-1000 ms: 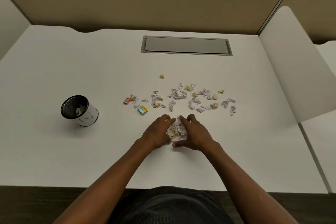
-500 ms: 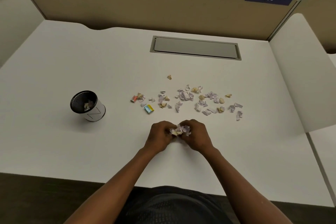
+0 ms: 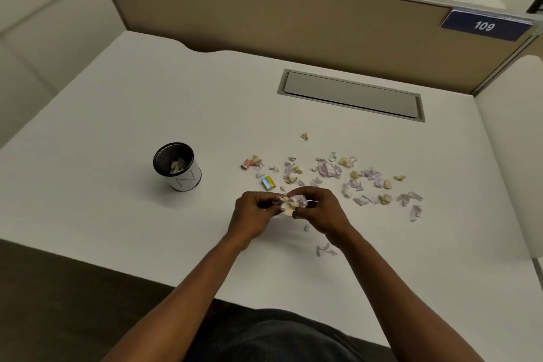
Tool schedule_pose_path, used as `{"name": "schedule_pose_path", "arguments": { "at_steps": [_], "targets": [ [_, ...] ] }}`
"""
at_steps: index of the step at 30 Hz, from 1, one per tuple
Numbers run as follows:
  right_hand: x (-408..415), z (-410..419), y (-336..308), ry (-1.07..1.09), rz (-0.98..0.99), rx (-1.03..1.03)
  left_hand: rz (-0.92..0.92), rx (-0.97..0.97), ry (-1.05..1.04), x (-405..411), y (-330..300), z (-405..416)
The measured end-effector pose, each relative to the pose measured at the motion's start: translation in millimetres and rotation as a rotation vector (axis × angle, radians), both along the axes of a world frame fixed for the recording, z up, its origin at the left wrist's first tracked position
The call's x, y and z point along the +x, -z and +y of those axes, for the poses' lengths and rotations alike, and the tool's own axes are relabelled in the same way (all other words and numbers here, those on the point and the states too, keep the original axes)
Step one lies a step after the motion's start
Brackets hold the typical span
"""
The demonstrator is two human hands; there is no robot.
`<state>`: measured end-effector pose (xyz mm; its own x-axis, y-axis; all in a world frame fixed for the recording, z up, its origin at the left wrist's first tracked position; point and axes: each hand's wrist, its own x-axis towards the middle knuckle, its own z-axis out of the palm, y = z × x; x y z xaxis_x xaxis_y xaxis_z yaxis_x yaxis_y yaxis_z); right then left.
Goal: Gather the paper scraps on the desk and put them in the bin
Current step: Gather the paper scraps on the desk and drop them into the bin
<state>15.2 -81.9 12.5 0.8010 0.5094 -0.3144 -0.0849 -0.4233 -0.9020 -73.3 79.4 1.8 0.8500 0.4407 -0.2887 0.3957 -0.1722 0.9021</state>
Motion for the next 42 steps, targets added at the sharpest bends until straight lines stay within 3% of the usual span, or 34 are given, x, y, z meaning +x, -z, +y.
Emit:
{"name": "schedule_pose_path", "arguments": {
  "at_steps": [6,12,21,26,30,36,42],
  "targets": [
    [1,63,-27,-0.102,0.067,0.154,-0.100,-0.052,-0.133,-20,-26,50],
    [1,142,-49,-0.244,0.048,0.187,-0.157,0.022,-0.259,-41,-52,111],
    [6,247,-65,-0.332,0.044,0.063,-0.078,0.180,-0.408,-51,-66,191],
    [-2,280,-74,-0.352,-0.215,-0.204,0.004,0.388,-0.354,-49,-66,209],
    [-8,288,-76,-0.439,-0.376,-0.290,0.035,0.465,-0.254,-50,-62,215],
    [-7,289,-76,-0.449,-0.428,-0.301,0.004,0.435,-0.200,-48,-58,213],
    [-11,287,-67,-0.300,-0.434,-0.179,-0.034,0.424,-0.233,-48,-50,215]
  ]
}}
